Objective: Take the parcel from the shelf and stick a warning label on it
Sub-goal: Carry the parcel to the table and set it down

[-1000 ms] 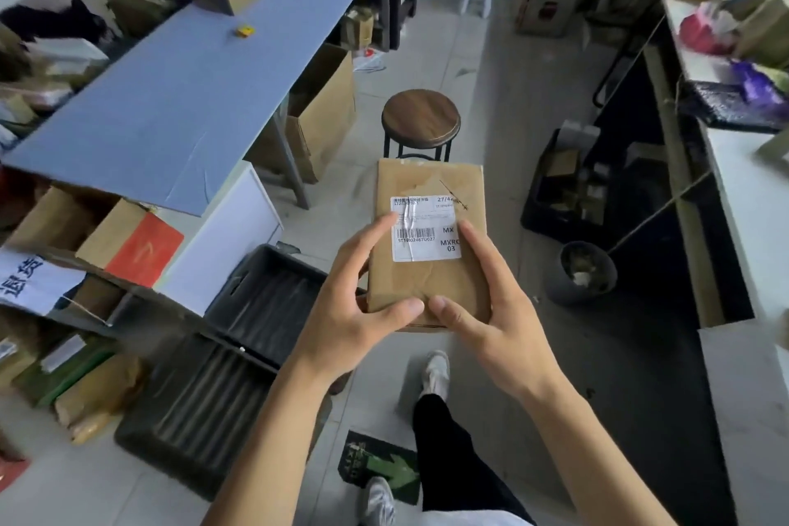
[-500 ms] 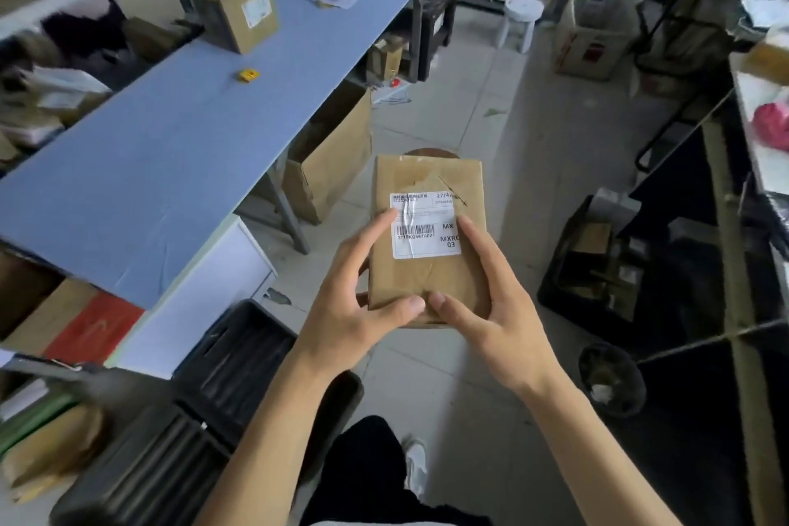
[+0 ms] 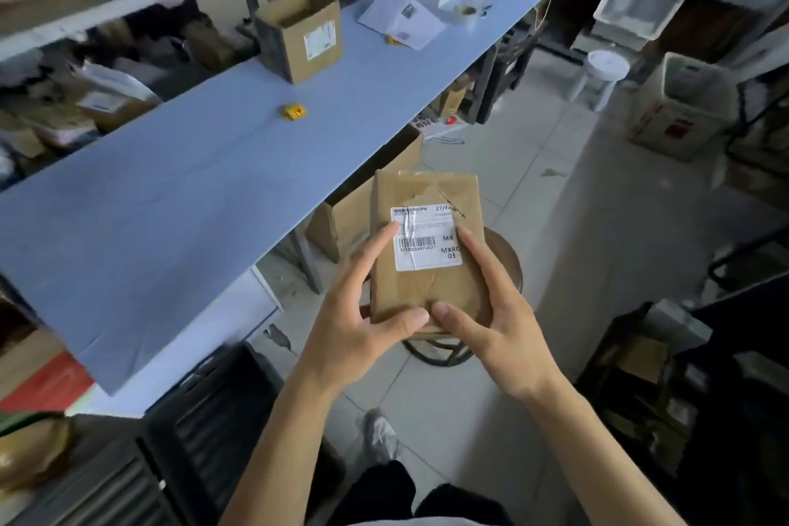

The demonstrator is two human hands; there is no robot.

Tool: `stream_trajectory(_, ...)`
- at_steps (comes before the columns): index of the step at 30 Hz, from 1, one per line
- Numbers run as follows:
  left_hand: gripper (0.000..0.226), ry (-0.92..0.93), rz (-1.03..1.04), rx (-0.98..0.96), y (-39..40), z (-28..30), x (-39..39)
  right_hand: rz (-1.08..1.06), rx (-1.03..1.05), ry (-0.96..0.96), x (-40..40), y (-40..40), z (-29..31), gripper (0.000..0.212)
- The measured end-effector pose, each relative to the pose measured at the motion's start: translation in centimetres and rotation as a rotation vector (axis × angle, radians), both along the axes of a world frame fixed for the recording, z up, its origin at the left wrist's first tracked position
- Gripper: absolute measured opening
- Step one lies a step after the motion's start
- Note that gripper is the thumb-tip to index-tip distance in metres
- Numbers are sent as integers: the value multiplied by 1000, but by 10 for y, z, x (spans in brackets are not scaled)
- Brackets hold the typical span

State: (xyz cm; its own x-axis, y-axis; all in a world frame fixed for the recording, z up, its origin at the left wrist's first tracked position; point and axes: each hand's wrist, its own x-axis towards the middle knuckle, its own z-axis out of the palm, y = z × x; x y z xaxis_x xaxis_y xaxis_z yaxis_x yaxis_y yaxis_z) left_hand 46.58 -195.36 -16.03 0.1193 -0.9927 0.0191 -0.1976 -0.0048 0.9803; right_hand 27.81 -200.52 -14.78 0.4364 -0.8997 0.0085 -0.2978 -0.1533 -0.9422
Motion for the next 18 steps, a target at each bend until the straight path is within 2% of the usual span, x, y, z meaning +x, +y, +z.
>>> stream_trajectory(6, 87, -18, 178, -8, -59, 6, 39, 159, 7, -4, 51, -89, -2, 77)
stream_trajectory(13, 89, -94, 387, 32, -127, 4, 91, 333, 80, -108, 124, -183, -18, 76)
stream_trajectory(18, 88, -119, 473, 37, -183, 8, 123, 393, 37, -99, 167, -253, -18, 76)
